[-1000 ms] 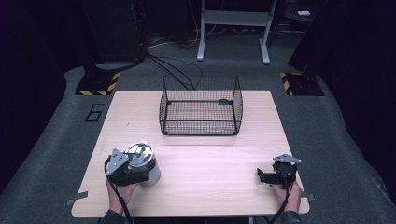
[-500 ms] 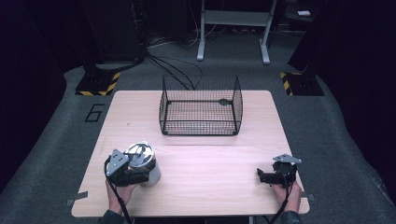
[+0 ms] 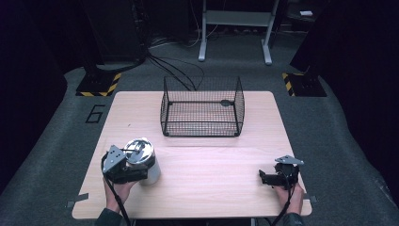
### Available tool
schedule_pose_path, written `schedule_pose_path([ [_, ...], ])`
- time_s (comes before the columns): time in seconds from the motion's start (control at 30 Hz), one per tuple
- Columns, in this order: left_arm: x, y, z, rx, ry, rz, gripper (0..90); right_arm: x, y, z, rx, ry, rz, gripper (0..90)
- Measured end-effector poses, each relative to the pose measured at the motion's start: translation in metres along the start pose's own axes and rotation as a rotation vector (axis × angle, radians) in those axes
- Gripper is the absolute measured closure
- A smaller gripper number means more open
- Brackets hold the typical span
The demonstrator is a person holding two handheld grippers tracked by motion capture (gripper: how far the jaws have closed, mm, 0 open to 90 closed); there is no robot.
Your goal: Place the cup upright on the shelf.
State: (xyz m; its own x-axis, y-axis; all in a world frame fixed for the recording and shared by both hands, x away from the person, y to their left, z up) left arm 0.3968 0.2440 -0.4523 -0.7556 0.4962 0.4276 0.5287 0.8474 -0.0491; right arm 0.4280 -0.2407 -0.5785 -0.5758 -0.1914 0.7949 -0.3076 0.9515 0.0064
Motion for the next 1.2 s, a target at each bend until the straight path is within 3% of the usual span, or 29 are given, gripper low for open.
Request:
schedule_pose_path([
  [0.43,-0.007,0.002,-0.026,-0.045,0.006,0.004,3.0,0.000,0.000,0.000,0.005,0.002,0.000,0.1],
  [1.13,-0.027,-0.003,-0.054,-0.086,0.024,0.047,3.0,0.000,0.000,0.000,-0.002,-0.003,0.000,0.1],
  [1.2,-0.029,-0.004,-0.057,-0.076,0.020,0.052,3.1,0.000,0.000,0.000,0.000,-0.002,0.002,0.1],
])
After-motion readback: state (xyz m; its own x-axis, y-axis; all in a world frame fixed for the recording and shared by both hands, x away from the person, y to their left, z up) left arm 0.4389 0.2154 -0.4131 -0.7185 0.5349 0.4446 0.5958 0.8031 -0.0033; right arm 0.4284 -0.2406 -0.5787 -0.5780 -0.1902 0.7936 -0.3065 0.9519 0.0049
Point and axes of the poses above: each handheld gripper's, and its own axes: x roughly backward along the jaws, z roughly out of its underside, y roughly to its left, the point moved 7 cm from there along -x, roughly forward along the jaws, and after that the axes turned 9 degrees about y, right-handed, at the moved point
